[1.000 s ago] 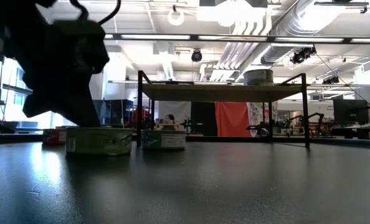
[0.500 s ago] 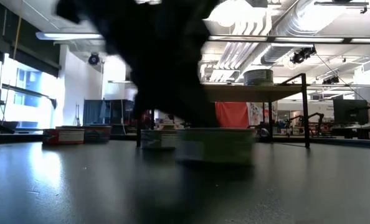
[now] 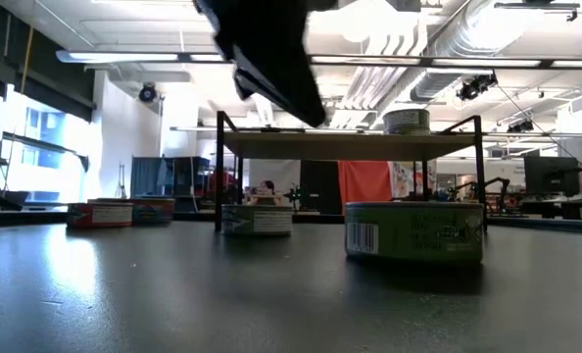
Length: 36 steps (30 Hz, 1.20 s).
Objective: Stack canned seafood by type on shelf
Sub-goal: Put the green tuna can on the shelf
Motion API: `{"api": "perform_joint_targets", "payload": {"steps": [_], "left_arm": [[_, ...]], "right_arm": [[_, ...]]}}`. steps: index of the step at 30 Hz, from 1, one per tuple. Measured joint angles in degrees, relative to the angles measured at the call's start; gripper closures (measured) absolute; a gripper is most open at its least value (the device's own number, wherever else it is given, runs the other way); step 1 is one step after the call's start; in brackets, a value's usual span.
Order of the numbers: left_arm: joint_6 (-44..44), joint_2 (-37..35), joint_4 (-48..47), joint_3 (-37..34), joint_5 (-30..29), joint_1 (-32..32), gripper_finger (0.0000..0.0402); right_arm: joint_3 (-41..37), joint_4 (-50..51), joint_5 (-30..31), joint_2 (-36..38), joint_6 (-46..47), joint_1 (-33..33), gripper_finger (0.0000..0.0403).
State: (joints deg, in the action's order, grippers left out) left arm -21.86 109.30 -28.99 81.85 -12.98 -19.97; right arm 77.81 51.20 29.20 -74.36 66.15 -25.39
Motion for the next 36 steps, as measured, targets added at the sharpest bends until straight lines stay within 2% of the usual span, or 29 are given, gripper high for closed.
{"api": "perform_joint_targets", "payload": {"steps": [3,7,9,12,15,17,23,27,31,36], "left_arm": [[-0.81,-3.27,4.96,-5.0,0.91,-1.28,0.0402],[-7.94,-6.91,21.49,-16.38,3.69,-4.22,0.0402],[-10.87,-7.19,30.39,-21.56,3.91,-5.51,0.0402],[-12.45,-6.33,39.39,-24.81,2.56,-6.17,0.0402],[-11.13,-4.1,38.61,-23.74,0.7,-5.13,0.0402],[-8.67,-2.16,38.31,-21.74,0.61,-4.0,0.0402],[0.96,2.14,33.16,-14.49,-1.42,-2.49,0.0402],[5.21,3.67,33.13,-13.79,-2.18,-2.18,0.0402],[5.71,5.15,31.31,-13.82,-2.12,-2.31,0.0402],[5.08,5.04,27.7,-13.73,-2.89,-3.14,0.0402]], "right_arm": [[-3.1,0.27,-5.62,-0.96,1.32,-0.01,0.0402],[-11.75,-3.36,-17.15,-3.45,4.36,-1.03,0.0402],[-17.98,-11.21,-22.57,-4.56,5.32,-1.83,0.0403],[-28.36,-28.69,-26.13,-6.57,11.03,-2.75,0.0403],[-35.48,-42.15,-26.42,-8.79,17.0,-2.79,0.0403],[-37.77,-44.53,-26.22,-10.73,19.5,-2.78,0.0403],[-35.7,-46.18,-24.58,-16.46,20.37,-2.69,0.0403],[-32.24,-44.91,-23.74,-21.11,19.99,-2.02,0.0403],[-28.35,-38.49,-23.46,-24.12,18.94,-1.5,0.0403],[-24.85,-32.99,-23.25,-24.5,17.34,-1.49,0.0403]]}}
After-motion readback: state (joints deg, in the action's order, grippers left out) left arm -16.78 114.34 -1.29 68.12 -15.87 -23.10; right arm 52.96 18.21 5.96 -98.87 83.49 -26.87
